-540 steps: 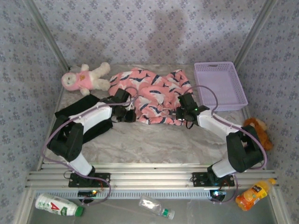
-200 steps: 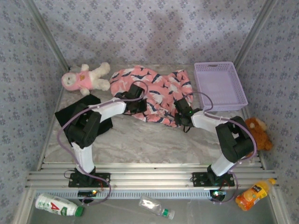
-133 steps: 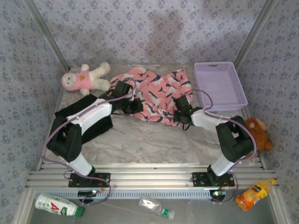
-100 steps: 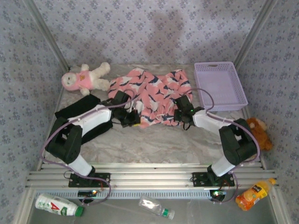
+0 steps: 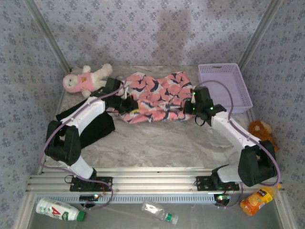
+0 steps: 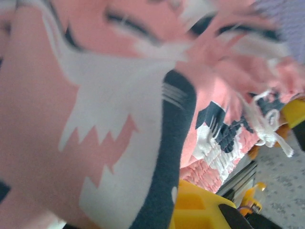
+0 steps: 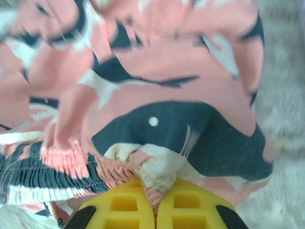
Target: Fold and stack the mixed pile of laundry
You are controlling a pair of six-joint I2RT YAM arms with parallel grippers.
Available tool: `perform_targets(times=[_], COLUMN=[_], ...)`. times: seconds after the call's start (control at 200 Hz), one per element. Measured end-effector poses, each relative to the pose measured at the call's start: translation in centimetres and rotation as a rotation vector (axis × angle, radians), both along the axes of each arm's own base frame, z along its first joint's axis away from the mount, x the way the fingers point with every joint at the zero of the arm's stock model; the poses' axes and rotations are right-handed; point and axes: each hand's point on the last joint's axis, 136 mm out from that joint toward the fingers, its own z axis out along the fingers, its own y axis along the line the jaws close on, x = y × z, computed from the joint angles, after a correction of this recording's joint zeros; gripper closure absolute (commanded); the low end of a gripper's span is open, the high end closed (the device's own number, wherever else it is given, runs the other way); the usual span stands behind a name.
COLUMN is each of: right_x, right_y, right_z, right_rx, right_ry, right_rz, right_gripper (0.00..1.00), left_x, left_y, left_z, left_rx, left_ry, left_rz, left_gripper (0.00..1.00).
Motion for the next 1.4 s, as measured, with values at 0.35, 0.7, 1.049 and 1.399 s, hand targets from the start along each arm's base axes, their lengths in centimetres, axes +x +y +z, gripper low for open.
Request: perform_targets(times=[0.35,0.7,1.049,1.399], right_x=[-7.1,-6.5,-6.6,-5.1], right_y=[-3.0,0.2,9.8,10.8], right_z=[-4.7,-3.9,-9.2,-14.9], right_rx=[-0.086,-0.138,-0.083,-0.039], right_ry=[0.142,0.125,0.213,0.317], right_rz=[-0.002,0.022,0.229,0.204], right_gripper=[0.72,0.61,0.19,0.59], left_x=[-7.6,-2.9,3.4,9.8], left_y=[2.8,1.1,1.5,2.7], left_z=[-7.0,-3.7,-10.1,-14.2], left_rx=[0.087,0.056,0.181,0.215], left_ry=[0.218,0.063,0.038,0.029], left_rz=[-0.066,-0.002,0.091,0.158], left_gripper=[0.42,0.33,0.34,0.36])
